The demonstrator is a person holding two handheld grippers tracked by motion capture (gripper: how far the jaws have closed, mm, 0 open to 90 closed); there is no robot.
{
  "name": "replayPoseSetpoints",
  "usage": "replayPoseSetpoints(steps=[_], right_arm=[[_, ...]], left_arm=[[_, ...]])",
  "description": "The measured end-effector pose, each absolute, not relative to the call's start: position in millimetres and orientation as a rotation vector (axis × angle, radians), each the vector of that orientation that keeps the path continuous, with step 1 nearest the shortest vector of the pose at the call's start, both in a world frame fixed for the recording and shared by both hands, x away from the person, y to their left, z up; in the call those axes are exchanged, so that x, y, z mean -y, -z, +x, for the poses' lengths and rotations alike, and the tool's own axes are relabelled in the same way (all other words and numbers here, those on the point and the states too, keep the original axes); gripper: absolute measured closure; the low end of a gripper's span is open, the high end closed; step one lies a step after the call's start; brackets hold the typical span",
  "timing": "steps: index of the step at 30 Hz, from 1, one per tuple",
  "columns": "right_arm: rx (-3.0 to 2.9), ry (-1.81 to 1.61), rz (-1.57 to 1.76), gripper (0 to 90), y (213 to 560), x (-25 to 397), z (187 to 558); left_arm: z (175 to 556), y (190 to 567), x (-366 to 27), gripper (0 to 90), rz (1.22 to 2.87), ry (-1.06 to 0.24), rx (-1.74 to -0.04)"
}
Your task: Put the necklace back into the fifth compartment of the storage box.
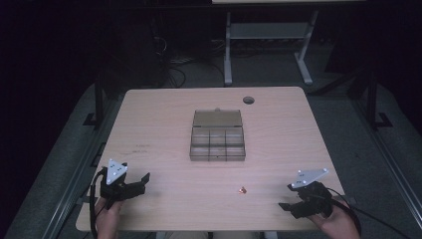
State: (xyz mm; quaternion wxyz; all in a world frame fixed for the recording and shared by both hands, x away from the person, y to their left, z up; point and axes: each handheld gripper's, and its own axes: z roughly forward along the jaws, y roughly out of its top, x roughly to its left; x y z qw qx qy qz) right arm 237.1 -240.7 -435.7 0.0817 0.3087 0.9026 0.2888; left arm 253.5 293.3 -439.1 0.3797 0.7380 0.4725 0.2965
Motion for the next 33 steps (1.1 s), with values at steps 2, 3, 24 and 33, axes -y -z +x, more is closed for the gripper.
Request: replayPoseSetpoints(steps=[2, 3, 24, 33], right_arm=[[-2.701, -0.864, 0.910, 29.7, 436, 240, 237], [-2.701, -0.864, 0.910, 29.7, 436, 240, 237], [-2.728, -0.851, 0.839, 29.2, 432, 219, 236], [-2.735, -0.852, 0.840, 29.0, 432, 218, 237]], left_arm=[[253, 439, -293, 13.0, 1.885, -0.759, -1.209], [253, 439, -293, 13.0, 1.885, -0.759, -1.209], [253, 439, -296, 13.0, 1.877, -0.768, -1.212], [254, 439, -295, 13.0, 1.886, -0.767, -1.206]])
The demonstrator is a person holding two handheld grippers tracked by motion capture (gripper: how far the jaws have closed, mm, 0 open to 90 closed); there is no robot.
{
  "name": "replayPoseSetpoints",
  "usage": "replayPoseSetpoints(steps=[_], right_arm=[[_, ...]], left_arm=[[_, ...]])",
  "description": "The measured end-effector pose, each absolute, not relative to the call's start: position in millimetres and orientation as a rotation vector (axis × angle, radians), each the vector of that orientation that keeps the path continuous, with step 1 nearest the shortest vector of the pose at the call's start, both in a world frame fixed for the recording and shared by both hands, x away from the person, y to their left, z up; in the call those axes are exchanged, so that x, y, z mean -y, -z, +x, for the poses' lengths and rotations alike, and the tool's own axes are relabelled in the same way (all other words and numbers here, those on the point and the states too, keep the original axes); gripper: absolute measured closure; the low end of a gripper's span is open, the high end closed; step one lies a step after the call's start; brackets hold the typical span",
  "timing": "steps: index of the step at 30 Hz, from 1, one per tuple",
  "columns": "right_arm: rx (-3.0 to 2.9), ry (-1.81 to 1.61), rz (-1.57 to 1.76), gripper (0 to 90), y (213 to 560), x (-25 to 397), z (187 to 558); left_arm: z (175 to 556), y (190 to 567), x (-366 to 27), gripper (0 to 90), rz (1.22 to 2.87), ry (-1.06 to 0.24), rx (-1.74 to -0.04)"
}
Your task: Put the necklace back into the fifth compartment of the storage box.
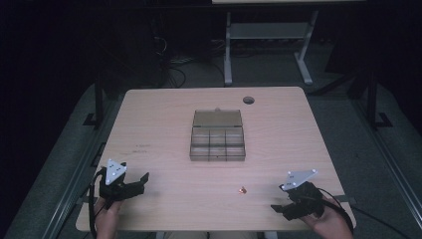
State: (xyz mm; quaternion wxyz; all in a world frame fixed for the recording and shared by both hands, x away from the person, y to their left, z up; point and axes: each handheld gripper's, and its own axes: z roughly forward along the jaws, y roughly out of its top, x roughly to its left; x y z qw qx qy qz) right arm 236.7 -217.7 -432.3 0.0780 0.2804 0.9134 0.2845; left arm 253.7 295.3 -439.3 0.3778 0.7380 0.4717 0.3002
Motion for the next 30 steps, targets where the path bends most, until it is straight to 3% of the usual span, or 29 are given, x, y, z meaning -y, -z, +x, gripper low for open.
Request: replayPoseSetpoints(steps=[30], right_arm=[[-2.813, -0.817, 0.671, 28.9, 419, 184, 255]], left_arm=[[252, 438, -295, 13.0, 1.882, -0.778, -1.207]])
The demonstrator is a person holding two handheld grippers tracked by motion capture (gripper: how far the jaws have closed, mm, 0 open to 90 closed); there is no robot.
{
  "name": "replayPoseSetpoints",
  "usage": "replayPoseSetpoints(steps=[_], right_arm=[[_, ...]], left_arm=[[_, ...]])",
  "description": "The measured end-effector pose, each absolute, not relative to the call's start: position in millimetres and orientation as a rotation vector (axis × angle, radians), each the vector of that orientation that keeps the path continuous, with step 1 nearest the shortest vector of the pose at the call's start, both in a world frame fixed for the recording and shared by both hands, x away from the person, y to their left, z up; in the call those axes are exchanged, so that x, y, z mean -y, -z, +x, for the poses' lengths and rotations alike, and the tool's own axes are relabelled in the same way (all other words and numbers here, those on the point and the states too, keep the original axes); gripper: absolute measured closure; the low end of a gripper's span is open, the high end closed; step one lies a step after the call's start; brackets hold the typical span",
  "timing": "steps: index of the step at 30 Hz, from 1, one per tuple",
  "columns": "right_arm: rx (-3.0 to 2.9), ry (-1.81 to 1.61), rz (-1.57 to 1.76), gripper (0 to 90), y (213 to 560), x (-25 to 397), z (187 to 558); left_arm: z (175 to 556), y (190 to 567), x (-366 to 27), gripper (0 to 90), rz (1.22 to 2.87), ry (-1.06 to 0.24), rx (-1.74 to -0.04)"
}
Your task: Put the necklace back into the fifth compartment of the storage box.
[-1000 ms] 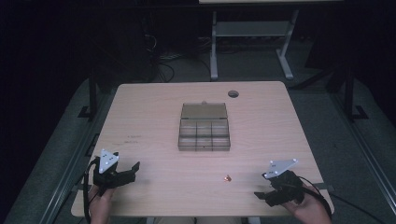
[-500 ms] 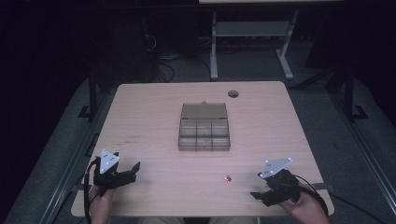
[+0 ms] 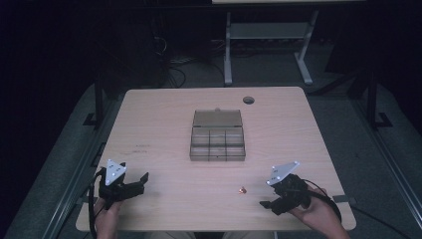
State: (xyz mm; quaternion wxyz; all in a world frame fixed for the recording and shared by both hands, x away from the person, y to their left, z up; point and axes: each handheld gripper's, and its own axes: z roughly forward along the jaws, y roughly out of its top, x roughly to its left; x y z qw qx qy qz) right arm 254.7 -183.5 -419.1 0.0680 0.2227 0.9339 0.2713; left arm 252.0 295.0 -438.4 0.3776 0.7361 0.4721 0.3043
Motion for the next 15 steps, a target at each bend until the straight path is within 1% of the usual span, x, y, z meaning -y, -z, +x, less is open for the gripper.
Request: replayPoseSetpoints(steps=[15], right_arm=[[-2.852, -0.790, 0.641, 32.7, 418, 160, 277]], left_arm=[[253, 439, -294, 13.0, 1.886, -0.776, -1.205]])
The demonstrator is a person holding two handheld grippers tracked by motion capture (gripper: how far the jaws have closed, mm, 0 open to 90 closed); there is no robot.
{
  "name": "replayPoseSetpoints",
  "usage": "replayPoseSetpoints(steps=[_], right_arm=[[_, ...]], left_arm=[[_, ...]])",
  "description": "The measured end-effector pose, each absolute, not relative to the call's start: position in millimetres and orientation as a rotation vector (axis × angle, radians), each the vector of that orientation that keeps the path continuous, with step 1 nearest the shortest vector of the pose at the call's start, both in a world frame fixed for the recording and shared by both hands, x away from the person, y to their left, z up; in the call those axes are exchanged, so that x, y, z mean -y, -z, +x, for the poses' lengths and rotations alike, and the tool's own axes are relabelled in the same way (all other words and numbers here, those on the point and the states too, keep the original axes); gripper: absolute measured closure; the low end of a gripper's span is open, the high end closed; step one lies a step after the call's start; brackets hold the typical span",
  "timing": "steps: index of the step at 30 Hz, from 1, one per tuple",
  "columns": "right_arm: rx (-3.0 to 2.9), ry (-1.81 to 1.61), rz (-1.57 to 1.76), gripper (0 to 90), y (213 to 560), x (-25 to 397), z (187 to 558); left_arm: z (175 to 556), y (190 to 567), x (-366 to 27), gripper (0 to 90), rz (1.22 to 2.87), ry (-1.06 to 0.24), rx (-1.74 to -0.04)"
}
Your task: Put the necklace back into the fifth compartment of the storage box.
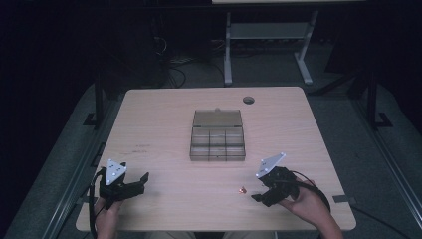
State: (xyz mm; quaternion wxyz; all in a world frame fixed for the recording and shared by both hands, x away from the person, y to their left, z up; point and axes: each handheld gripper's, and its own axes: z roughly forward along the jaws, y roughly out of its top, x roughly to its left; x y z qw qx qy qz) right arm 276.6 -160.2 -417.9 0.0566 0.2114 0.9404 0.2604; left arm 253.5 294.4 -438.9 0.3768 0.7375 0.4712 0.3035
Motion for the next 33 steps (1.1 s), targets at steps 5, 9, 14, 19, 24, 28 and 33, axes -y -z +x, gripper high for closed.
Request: replayPoseSetpoints(steps=[5, 9, 14, 19, 24, 28, 33], right_arm=[[-2.876, -0.750, 0.625, 34.4, 424, 151, 280], [-2.904, -0.703, 0.598, 35.9, 427, 138, 285], [-2.922, -0.711, 0.585, 41.0, 427, 131, 290], [-2.942, -0.683, 0.588, 45.8, 429, 129, 295], [-2.963, -0.657, 0.585, 56.0, 431, 123, 301], [-2.956, -0.661, 0.577, 67.4, 434, 117, 300], [-2.958, -0.634, 0.577, 69.4, 437, 114, 297]], left_arm=[[254, 439, -295, 13.0, 1.885, -0.778, -1.199], [254, 438, -296, 13.0, 1.882, -0.778, -1.205], [254, 439, -296, 13.0, 1.885, -0.776, -1.201], [255, 438, -296, 13.0, 1.887, -0.775, -1.199], [255, 439, -296, 13.0, 1.887, -0.772, -1.200], [255, 439, -294, 13.0, 1.890, -0.767, -1.194], [256, 439, -290, 13.0, 1.896, -0.761, -1.183]])
